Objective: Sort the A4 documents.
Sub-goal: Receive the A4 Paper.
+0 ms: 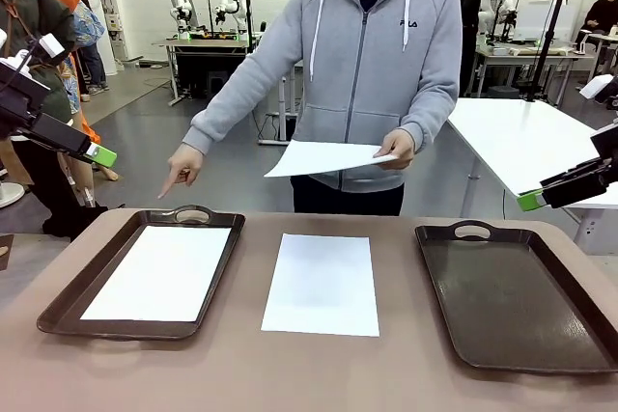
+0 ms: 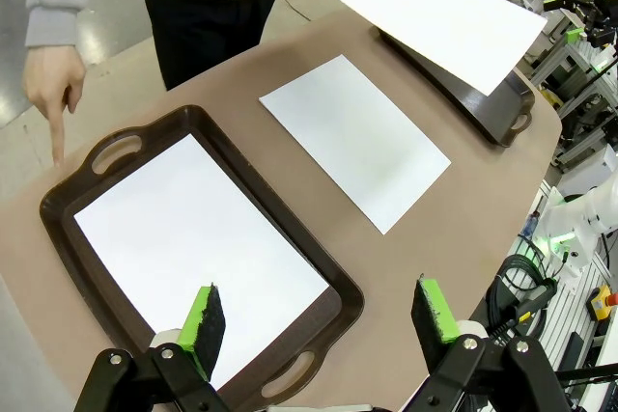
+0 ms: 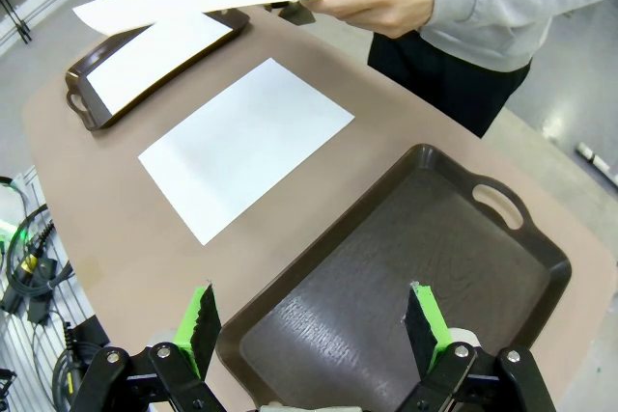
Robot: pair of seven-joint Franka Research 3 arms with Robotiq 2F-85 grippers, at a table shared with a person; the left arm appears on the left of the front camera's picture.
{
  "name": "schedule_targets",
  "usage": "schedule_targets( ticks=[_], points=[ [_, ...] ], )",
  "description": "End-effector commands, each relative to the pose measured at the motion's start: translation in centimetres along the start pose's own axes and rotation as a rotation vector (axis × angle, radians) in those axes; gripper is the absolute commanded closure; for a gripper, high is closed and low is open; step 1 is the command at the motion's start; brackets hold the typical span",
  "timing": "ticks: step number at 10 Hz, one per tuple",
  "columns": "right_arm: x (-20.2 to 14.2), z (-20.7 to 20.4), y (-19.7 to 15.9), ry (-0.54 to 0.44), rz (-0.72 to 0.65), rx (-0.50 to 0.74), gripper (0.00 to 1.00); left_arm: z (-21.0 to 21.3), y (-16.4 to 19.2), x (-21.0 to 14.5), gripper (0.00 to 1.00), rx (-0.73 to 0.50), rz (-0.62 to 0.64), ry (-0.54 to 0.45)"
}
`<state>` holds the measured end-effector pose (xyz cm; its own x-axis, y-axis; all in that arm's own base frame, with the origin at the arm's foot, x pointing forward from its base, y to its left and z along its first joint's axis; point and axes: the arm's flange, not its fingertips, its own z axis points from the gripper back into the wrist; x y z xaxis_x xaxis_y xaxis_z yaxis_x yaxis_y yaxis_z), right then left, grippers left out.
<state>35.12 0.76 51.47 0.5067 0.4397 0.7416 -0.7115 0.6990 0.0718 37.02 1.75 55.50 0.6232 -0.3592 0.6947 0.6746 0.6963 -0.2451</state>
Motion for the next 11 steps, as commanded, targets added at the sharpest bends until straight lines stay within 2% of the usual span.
schedule_targets(
  ticks=[1,11],
  points=[
    [-0.09,-0.17,-0.10,-0.007,-0.002,0.016,0.00,-0.08,0.10,0.01,0.00,-0.004,-0.006,-0.003],
    [-0.09,-0.17,-0.10,-0.007,-0.002,0.016,0.00,-0.08,0.10,0.01,0.00,-0.004,-0.006,-0.003]
  ],
)
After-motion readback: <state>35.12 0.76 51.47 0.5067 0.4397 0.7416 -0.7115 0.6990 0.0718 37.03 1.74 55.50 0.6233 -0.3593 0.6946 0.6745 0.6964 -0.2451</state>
